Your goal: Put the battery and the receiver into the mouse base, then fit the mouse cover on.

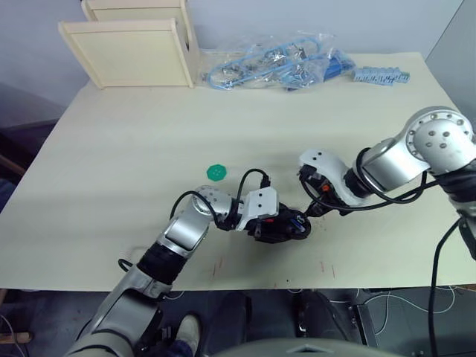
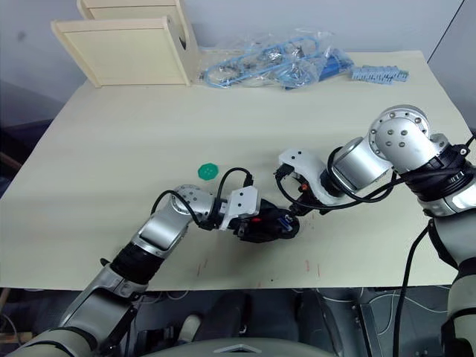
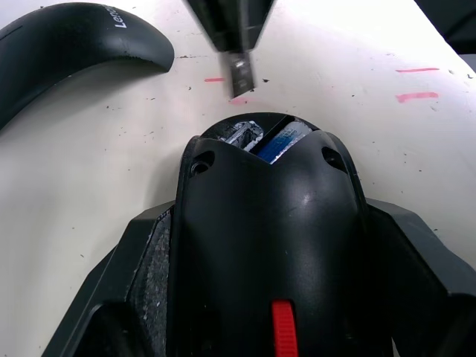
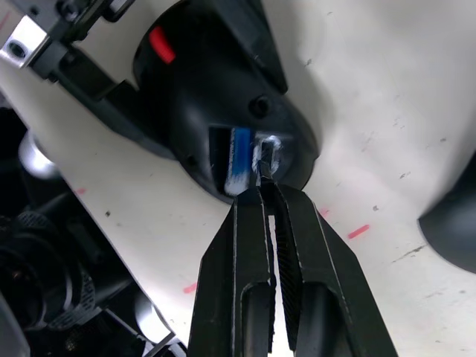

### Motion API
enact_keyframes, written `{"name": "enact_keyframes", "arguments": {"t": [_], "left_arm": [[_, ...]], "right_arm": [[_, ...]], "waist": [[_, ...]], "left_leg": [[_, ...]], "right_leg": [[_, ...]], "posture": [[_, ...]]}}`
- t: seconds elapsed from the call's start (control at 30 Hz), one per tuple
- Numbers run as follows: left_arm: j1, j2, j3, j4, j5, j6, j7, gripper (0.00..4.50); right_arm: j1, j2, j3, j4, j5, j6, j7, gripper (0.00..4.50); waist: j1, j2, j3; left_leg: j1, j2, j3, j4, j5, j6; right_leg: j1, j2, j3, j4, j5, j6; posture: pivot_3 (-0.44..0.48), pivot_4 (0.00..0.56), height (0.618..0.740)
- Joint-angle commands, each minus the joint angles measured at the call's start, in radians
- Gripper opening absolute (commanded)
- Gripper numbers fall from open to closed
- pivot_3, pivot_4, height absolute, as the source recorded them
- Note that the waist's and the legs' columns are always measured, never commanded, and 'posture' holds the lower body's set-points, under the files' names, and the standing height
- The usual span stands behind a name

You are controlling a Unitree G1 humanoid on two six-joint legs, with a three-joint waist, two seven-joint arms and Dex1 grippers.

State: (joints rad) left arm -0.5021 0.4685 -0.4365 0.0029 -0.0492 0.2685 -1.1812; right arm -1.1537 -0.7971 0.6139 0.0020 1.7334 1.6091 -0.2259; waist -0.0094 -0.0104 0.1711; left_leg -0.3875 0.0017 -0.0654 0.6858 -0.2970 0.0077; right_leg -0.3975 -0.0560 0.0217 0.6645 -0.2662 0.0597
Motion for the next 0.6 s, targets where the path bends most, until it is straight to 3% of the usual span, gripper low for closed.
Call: {"name": "enact_keyframes", "arguments": {"t": [0.03,0.6], "left_arm": [[-0.001,-0.006,-0.027,0.023,0.029,0.0,0.017,3.04],[0.019,-0.009,-0.033,0.02,0.04,0.008,0.034,3.04]], "right_arm": [[-0.034,0.008,0.013,0.025,0.043,0.005,-0.052,0.0],[-0.096,0.021,0.132,0.065,0.193,-0.052,-0.191,0.0]], "waist": [[0.0,0.0,0.0],[0.0,0.0,0.0]], "left_leg": [[0.0,0.0,0.0,0.0,0.0,0.0],[-0.001,0.0,-0.001,0.0,0.0,0.0]], "right_leg": [[0.0,0.0,0.0,0.0,0.0,0.0],[0.0,-0.001,0.0,-0.001,0.0,0.001]], "posture": [[0.0,0.15,0.74],[0.0,0.15,0.74]]}}
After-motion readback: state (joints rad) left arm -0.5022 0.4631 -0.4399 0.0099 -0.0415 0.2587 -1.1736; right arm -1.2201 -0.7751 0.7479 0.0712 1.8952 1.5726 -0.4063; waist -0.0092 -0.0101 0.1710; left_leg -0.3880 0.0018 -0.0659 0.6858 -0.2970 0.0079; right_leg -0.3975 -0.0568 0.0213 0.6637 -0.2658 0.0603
